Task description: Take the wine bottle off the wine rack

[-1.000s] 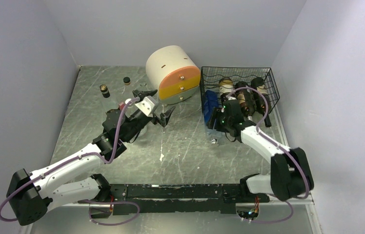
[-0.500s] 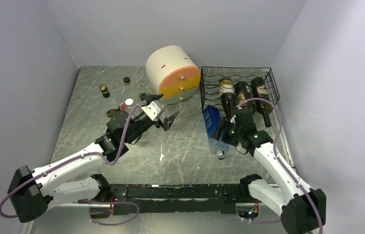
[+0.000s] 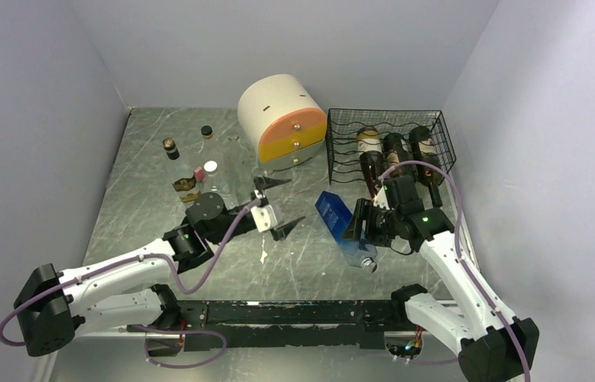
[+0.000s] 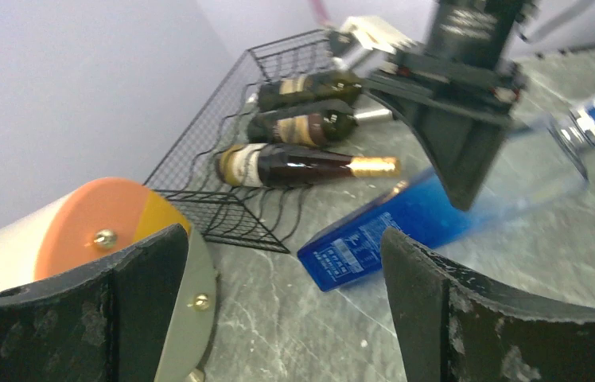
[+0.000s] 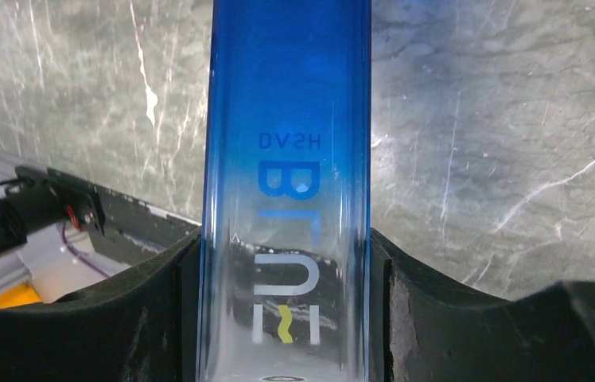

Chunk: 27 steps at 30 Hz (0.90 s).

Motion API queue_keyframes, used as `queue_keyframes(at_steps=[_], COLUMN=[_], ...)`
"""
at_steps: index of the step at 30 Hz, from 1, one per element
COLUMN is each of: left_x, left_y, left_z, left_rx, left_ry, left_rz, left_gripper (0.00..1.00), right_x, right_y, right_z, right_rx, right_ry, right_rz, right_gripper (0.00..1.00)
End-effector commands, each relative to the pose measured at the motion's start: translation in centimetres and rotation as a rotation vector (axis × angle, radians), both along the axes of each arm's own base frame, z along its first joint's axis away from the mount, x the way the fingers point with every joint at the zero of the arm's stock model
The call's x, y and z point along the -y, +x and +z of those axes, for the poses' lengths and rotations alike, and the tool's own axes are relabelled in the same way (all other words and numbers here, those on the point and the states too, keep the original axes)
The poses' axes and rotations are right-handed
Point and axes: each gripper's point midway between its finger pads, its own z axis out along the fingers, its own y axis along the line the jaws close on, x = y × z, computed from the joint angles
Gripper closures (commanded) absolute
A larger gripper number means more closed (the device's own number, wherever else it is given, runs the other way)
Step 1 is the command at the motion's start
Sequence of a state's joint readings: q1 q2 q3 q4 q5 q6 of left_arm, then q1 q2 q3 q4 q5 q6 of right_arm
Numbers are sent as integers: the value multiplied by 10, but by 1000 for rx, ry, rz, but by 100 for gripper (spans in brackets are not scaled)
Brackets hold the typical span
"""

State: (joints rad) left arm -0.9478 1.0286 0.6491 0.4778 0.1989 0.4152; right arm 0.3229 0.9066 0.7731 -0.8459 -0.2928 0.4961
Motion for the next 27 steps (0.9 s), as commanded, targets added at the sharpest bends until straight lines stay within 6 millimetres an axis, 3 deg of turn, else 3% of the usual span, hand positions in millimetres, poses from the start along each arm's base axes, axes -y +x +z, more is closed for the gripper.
queue_keyframes(at_steps=[1,8,15,23,27], left_x=[17,41,64,75,75], left_y=[-34,-56,-82,-81,-60], left_z=[-10,-38,-81,-119,-126], left_rx=[85,37,35,-3,14], left_ry=[55,118,259,384,409], left_rz=[-185,-263,-345,-335,-210], left_gripper=[5,1,0,0,1], right_x=[-17,-43,-74,-94,-97], right_y=[0,0,3,-8,-15], right_z=[38,48,56,62,65], right_rx=[95,94,89,93,94], right_ry=[69,166,229,239,238], right_rz=[157,293,390,464,488], right_gripper=[100,100,100,100,100])
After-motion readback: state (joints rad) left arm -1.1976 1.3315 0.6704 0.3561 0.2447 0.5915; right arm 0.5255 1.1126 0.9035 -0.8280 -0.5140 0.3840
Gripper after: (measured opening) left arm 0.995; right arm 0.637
